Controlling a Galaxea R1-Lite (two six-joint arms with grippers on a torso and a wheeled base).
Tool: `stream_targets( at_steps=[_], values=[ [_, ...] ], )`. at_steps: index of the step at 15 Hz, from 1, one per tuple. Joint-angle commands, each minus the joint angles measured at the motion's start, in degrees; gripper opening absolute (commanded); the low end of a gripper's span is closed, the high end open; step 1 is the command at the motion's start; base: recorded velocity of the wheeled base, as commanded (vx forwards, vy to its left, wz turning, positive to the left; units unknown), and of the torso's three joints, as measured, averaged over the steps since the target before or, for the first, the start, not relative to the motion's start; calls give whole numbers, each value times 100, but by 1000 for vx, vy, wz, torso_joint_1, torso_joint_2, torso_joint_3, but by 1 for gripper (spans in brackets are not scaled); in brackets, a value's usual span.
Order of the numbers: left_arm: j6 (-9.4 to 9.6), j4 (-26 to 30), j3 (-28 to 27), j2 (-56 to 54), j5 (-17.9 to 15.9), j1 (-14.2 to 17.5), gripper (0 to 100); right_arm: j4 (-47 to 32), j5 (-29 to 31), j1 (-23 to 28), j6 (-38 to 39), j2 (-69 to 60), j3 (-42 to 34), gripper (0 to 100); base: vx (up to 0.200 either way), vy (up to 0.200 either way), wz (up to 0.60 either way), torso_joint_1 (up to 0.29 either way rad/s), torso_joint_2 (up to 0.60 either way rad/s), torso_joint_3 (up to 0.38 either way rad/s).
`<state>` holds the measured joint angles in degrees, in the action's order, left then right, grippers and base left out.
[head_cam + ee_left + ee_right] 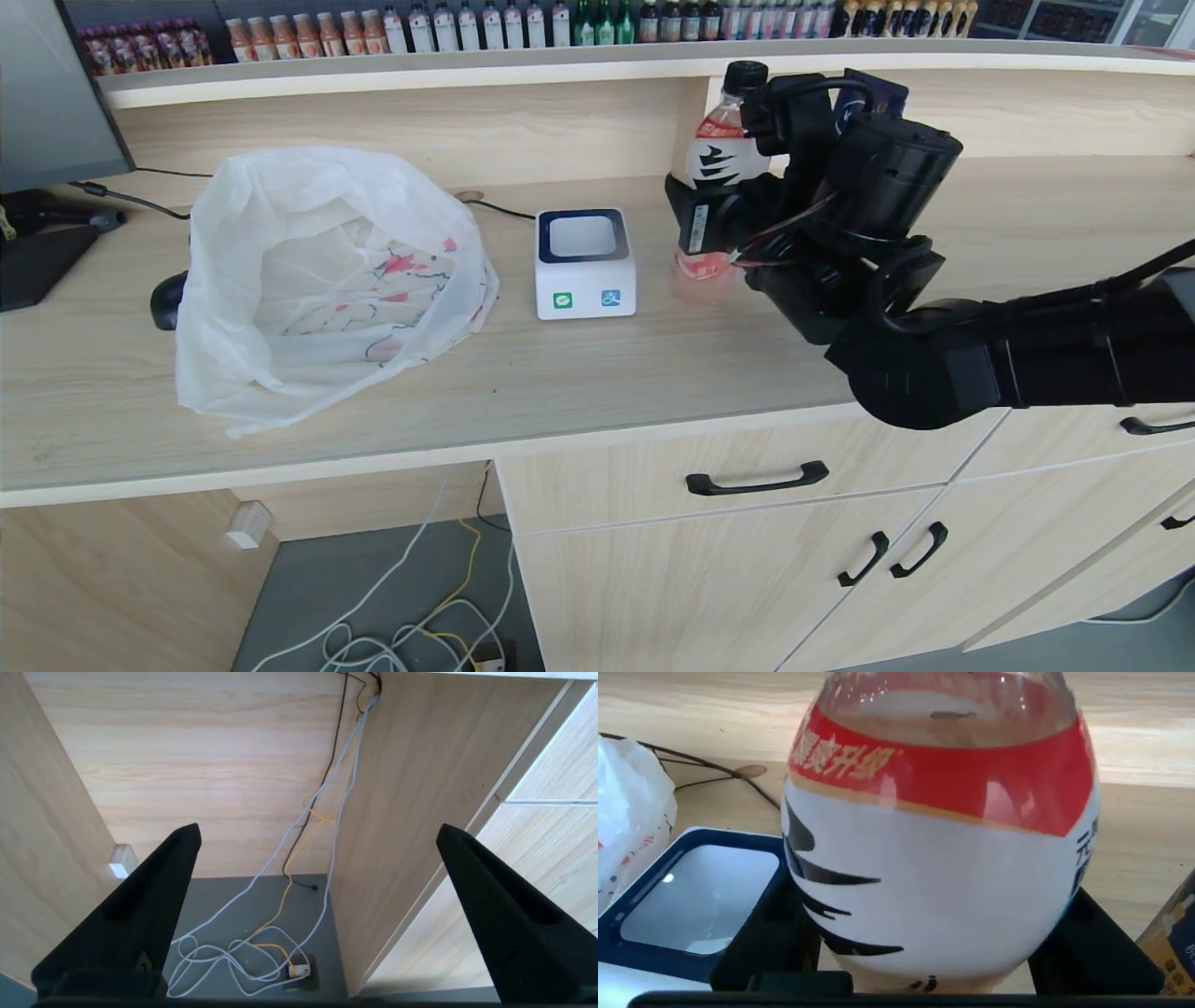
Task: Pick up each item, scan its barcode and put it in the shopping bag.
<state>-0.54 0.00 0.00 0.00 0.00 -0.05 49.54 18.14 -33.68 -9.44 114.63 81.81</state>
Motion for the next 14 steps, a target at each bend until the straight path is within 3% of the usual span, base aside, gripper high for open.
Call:
stream_targets(
  at_steps=[1, 7, 11, 14],
  values=[
    [-8, 0, 0, 0, 0, 5, 100, 47, 14, -33, -6, -336, -192, 0, 0, 0, 0, 0, 0, 0],
    [1, 0, 0, 0, 0, 5, 100, 47, 32, -121, -32, -714, -289, 0, 0, 0, 0, 0, 0, 0],
    [1, 9, 0, 0, 9, 5, 100, 135, 41, -253, -32, -1259, -1194, 0, 0, 0, 0, 0, 0, 0],
    [1, 0, 0, 0, 9, 5, 100, 1101, 32, -358, -94, -1311, -1923, 0, 0, 0, 0, 0, 0, 0]
  ],
)
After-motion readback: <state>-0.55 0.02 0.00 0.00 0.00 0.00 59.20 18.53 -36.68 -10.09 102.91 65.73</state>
